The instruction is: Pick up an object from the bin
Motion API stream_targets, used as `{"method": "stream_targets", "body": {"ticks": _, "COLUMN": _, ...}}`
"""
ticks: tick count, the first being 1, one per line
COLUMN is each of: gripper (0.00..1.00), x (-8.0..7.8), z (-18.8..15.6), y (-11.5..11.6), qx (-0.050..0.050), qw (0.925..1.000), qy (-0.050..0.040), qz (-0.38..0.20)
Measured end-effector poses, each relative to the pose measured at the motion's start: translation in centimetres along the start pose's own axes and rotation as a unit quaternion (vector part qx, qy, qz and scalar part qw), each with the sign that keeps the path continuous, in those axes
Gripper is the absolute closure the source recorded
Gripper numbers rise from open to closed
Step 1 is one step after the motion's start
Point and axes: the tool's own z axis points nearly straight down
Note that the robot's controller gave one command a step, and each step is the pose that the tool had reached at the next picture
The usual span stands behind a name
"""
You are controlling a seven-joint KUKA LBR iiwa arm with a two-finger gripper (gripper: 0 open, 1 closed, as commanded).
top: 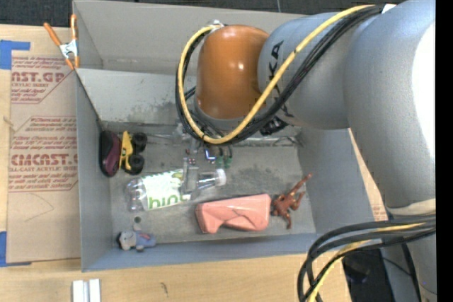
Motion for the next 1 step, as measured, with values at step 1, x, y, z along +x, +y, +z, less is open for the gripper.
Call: {"method": "stream_targets", "body": {"ticks": 1, "gripper": 0.00, "x": -0.16, "z": -0.49, "y": -0.06, "qx": 0.000, "qw": 1.0000, "qy": -0.0035, "qz": 0.001}}
